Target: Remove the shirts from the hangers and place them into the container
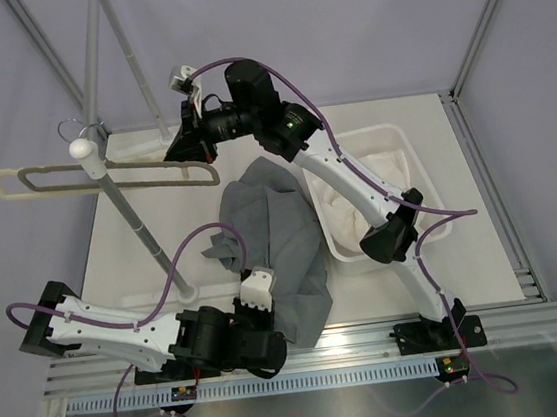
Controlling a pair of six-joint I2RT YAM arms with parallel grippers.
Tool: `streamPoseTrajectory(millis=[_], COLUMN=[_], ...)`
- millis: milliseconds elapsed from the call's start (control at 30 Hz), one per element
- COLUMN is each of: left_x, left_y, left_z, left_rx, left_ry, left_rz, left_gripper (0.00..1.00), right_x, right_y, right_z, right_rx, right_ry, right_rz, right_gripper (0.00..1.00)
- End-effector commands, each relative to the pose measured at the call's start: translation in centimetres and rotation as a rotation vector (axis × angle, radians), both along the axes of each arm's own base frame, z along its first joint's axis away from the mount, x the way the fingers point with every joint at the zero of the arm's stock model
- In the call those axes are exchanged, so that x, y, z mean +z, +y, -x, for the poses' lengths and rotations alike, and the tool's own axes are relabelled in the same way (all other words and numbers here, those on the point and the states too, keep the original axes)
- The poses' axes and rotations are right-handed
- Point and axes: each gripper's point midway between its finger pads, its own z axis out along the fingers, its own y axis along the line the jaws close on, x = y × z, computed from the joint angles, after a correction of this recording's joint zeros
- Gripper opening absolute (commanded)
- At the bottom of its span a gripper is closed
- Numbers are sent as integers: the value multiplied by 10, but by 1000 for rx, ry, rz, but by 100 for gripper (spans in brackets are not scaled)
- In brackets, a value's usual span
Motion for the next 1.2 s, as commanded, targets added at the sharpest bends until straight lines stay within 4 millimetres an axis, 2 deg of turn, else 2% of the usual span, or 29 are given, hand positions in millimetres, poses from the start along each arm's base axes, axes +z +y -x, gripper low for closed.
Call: streamPoseTrajectory(millis=[0, 200, 667, 867, 1033, 1067, 1100, 1167], left_x=[6, 5, 4, 3, -3, -3, -4, -4], left_y=[-10, -12, -14, -17, -18, -18, -18, -19], left_z=[-2, -1, 1, 2, 4, 4, 4, 5], left_rx=[28, 20, 6, -1, -1, -3, -1, -3], left_ry=[-14, -10, -8, -6, 1, 5, 5, 6], left_rz=[67, 62, 57, 59, 52, 54, 55, 56], left_gripper=[0, 0, 0, 0, 0, 0, 0, 0], right_x=[74, 91, 111, 109, 94, 98, 86, 88], right_y=[-22, -28, -43, -50, -52, -56, -54, -57], right_z=[28, 26, 17, 13, 9, 11, 8, 9], right_rx=[72, 21, -62, -83, -104, -112, -117, -131], right_ry=[-223, -260, -319, -316, -296, -301, -284, -288], right_rz=[-167, -196, -212, -193, -146, -147, -125, -127], right_gripper=[0, 0, 0, 0, 0, 0, 0, 0])
